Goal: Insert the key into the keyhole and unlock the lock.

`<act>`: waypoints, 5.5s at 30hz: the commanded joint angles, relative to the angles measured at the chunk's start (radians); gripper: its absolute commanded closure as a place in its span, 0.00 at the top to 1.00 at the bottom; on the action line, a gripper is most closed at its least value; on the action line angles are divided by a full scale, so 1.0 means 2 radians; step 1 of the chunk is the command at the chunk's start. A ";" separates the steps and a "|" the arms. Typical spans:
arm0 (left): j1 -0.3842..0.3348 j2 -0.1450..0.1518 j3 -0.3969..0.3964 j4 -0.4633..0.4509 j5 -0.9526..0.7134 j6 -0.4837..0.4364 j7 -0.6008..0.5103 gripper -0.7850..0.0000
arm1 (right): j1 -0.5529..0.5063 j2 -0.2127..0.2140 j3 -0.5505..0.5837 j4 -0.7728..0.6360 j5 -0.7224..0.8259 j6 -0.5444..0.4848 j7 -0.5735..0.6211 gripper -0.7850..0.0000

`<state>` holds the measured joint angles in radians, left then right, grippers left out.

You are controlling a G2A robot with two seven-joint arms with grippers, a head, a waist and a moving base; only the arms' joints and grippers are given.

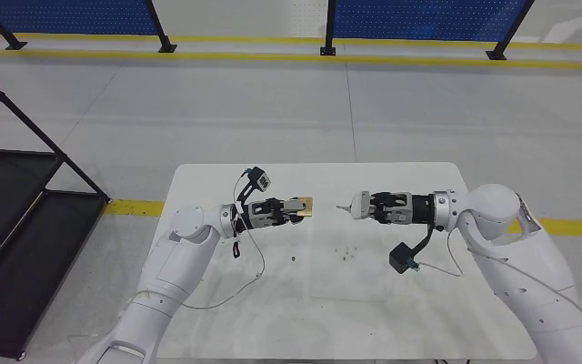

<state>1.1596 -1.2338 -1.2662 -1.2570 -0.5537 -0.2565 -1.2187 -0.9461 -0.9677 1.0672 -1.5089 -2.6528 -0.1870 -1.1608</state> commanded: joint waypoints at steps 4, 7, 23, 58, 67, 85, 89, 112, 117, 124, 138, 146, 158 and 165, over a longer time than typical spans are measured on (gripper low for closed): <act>0.000 0.000 0.000 0.000 0.000 0.000 0.000 0.00 | 0.046 -0.011 -0.035 0.047 0.012 0.039 -0.035 0.00; 0.000 0.000 0.000 0.000 0.000 0.000 0.000 0.00 | 0.078 -0.019 -0.060 0.078 0.016 0.048 -0.055 0.00; 0.000 0.000 0.000 0.000 0.000 0.000 0.000 0.00 | 0.122 -0.034 -0.099 0.128 0.021 0.062 -0.072 0.00; 0.000 0.000 0.000 0.000 0.000 0.000 0.000 0.00 | 0.122 -0.034 -0.099 0.128 0.021 0.062 -0.072 0.00; 0.000 0.000 0.000 0.000 0.000 0.000 0.000 0.00 | 0.122 -0.034 -0.099 0.128 0.021 0.062 -0.072 0.00; 0.000 0.000 0.000 0.000 0.000 0.000 0.000 0.00 | 0.102 -0.031 -0.105 0.105 0.010 0.068 -0.046 0.00; 0.000 0.000 0.000 0.000 0.000 0.000 0.000 0.00 | 0.107 -0.032 -0.112 0.108 0.007 0.076 -0.053 0.00; 0.000 0.000 0.000 0.000 0.000 0.000 0.000 0.00 | 0.144 -0.047 -0.145 0.138 0.006 0.118 -0.053 0.00; 0.000 0.000 0.000 0.000 0.000 0.000 0.000 0.00 | 0.149 -0.049 -0.152 0.140 0.002 0.120 -0.053 0.00; 0.000 0.000 0.000 0.000 0.000 0.000 0.000 0.00 | 0.154 -0.052 -0.158 0.143 0.002 0.126 -0.051 0.00; 0.000 0.000 0.000 0.000 0.000 0.000 0.000 0.00 | 0.157 -0.055 -0.164 0.145 0.002 0.129 -0.044 0.00; 0.000 0.000 0.000 0.000 0.000 0.000 0.000 0.00 | 0.157 -0.056 -0.165 0.146 0.001 0.130 -0.041 0.00; 0.000 0.000 0.000 0.000 0.000 0.000 0.000 0.00 | 0.156 -0.055 -0.164 0.146 -0.001 0.133 -0.042 0.00; 0.000 0.000 0.000 0.000 0.000 0.000 0.000 0.00 | 0.152 -0.053 -0.160 0.144 0.000 0.136 -0.043 0.00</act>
<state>1.1596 -1.2338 -1.2662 -1.2570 -0.5537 -0.2565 -1.2187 -0.6403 -1.0738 0.7460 -1.2196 -2.6537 0.0844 -1.2475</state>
